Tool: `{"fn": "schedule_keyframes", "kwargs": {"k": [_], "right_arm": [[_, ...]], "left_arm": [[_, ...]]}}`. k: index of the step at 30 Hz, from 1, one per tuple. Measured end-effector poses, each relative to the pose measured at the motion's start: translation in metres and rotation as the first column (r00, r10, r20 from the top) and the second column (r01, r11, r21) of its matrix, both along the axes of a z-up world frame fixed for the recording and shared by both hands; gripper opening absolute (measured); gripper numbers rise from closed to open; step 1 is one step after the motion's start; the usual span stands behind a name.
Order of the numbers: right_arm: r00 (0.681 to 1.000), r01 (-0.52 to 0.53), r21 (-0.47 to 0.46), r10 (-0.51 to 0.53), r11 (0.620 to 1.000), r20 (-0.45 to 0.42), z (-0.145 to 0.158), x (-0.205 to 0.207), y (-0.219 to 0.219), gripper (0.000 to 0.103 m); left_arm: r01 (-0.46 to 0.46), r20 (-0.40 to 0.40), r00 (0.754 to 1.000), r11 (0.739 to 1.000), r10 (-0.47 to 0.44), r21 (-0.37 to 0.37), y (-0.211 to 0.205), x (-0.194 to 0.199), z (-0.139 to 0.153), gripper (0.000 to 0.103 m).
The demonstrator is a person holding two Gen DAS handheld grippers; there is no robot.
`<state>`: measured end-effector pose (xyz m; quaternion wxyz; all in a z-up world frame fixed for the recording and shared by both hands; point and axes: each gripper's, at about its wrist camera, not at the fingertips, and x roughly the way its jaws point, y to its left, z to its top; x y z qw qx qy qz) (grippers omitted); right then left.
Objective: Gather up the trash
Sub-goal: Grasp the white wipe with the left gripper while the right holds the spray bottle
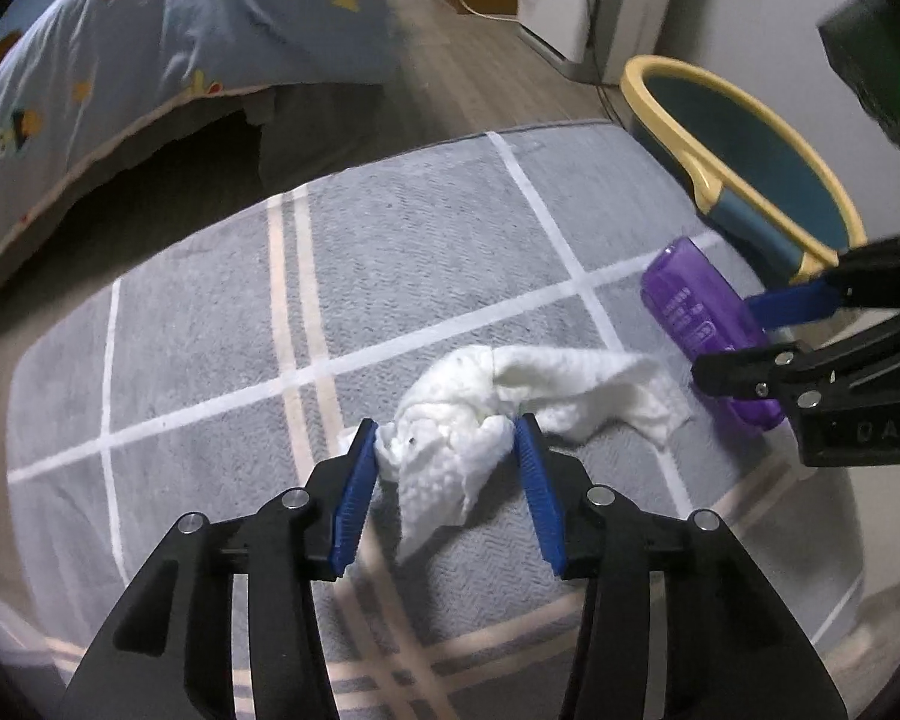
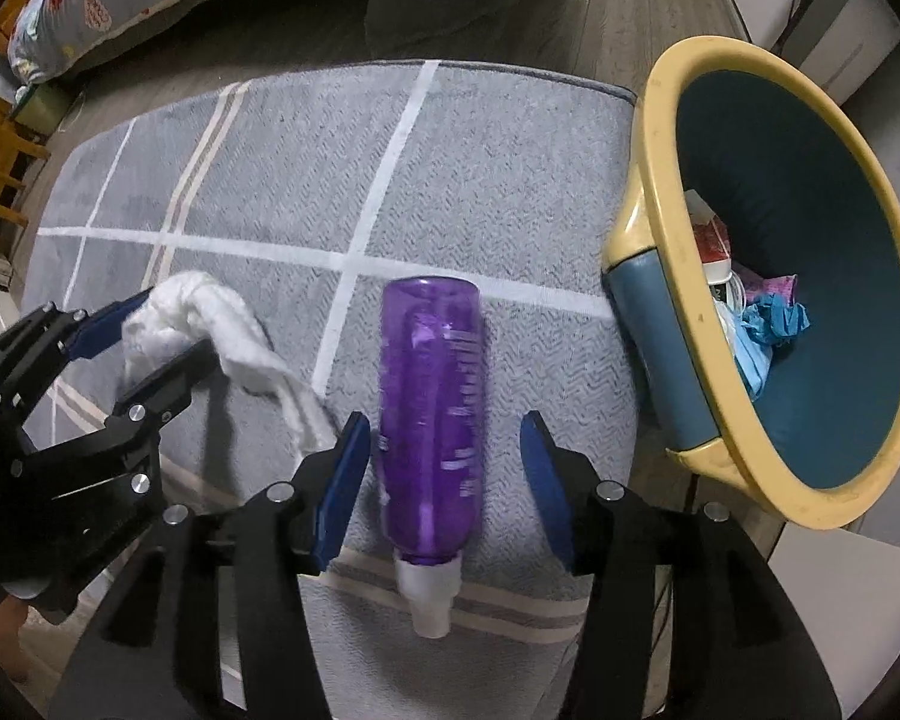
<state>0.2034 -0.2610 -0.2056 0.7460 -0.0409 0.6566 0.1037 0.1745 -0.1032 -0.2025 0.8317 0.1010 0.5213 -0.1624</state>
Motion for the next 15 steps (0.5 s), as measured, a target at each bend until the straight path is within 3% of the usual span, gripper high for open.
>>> {"fn": "schedule_keyframes", "kwargs": {"k": [3,6,15], "right_arm": [[1.0,0.009,0.01,-0.009,1.0,0.004,0.0,-0.002,-0.001,0.049],[1.0,0.013,0.041,-0.012,0.999,-0.019,0.001,-0.004,-0.001,0.032],[0.999,-0.002,0.039,0.001,0.999,0.032,0.025,-0.018,-0.004,0.032]], "left_arm": [[0.016,0.012,1.0,1.0,-0.016,0.02,-0.002,0.0,-0.002,0.039],[0.015,0.02,1.0,1.0,-0.016,0.024,-0.003,-0.002,-0.003,0.032],[0.026,0.062,0.998,1.0,-0.026,0.001,0.003,-0.017,0.017,0.029]]}}
